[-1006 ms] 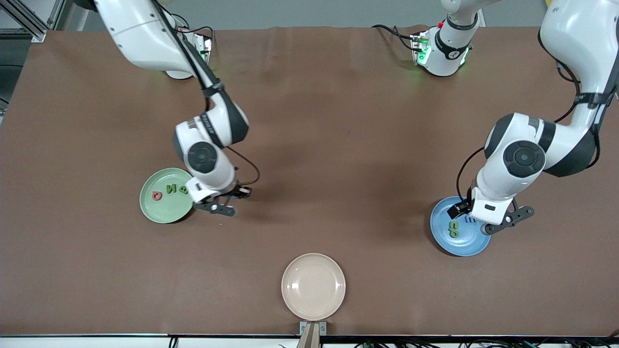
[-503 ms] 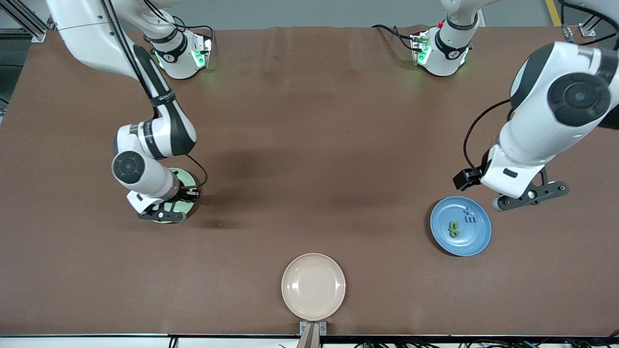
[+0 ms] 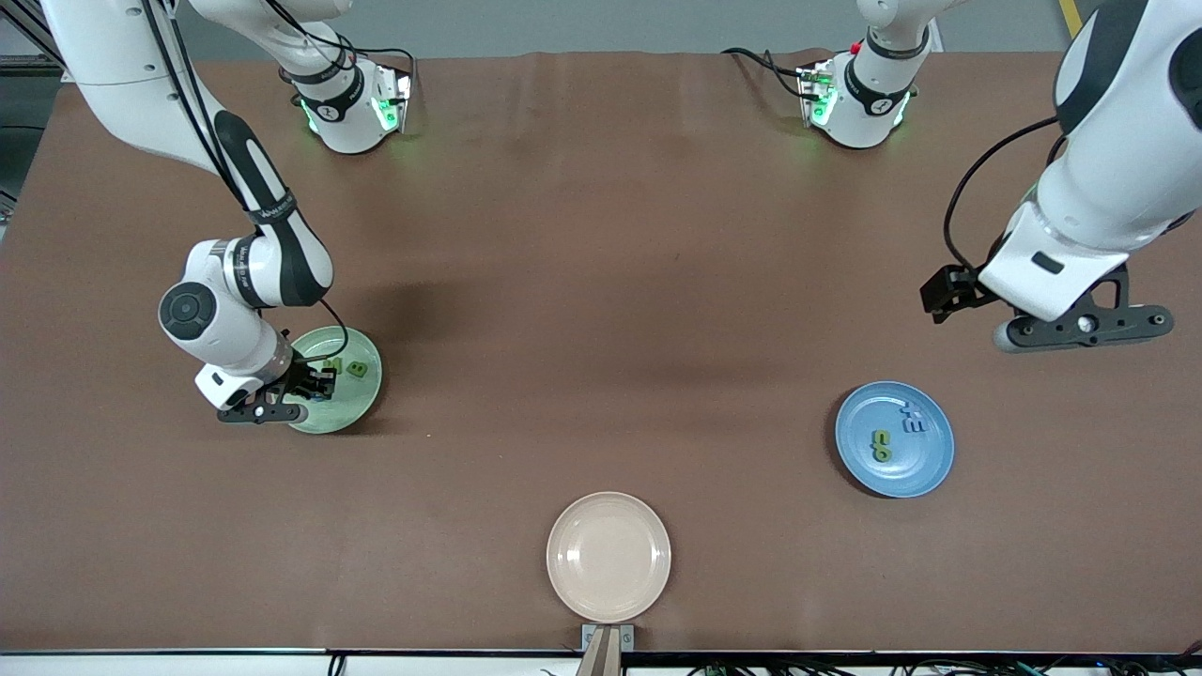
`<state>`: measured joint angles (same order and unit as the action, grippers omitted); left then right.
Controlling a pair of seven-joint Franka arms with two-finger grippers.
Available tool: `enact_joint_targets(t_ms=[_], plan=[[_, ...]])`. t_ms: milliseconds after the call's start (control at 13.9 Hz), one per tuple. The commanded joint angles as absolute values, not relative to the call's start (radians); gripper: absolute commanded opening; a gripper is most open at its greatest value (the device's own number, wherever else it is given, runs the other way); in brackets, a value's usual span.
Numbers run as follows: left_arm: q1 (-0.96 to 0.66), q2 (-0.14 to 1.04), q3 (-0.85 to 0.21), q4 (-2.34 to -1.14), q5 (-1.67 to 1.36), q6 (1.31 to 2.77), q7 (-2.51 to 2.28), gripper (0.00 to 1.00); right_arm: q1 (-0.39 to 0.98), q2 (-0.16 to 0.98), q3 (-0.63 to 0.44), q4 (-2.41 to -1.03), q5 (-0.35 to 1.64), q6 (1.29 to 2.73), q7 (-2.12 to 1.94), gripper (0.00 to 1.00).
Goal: Sort upper and lower case letters into plates
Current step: 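Place the C on the green plate while the left gripper places x on blue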
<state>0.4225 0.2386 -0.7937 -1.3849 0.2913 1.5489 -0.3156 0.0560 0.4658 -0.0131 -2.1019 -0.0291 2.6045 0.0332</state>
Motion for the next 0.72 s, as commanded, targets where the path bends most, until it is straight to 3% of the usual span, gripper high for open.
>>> enact_joint_targets(t_ms=[0, 144, 287, 359, 431, 503, 646], plan=[[0.331, 0.12, -0.612, -1.402, 0.172, 1.529, -0.189, 1.0, 0.049, 0.462, 0.009, -2.117, -0.037, 2.617, 0.038, 0.0], [0.195, 0.084, -0.418, -1.404, 0.117, 1.479, -0.116, 1.0, 0.051, 0.469, 0.009, -2.109, -0.035, 2.617, 0.038, 0.01], [0.158, 0.048, -0.327, -1.437, 0.057, 1.462, -0.051, 1.0, 0.055, 0.483, 0.009, -2.095, -0.035, 2.617, 0.038, 0.04], [0.137, 0.02, -0.292, -1.471, 0.034, 1.463, -0.045, 1.0, 0.054, 0.488, 0.009, -2.086, -0.035, 2.615, 0.037, 0.17], [0.106, 0.002, -0.234, -1.491, 0.006, 1.463, -0.04, 1.0, 0.052, 0.491, 0.009, -2.08, -0.035, 2.617, 0.037, 0.6], [0.077, -0.021, -0.195, -1.514, -0.001, 1.462, -0.028, 1.0, 0.051, 0.491, 0.008, -2.074, -0.035, 2.611, 0.037, 0.97], [0.048, -0.063, -0.131, -1.563, -0.003, 1.462, 0.035, 1.0, 0.052, 0.488, 0.008, -2.065, -0.035, 2.6, 0.037, 1.0]])
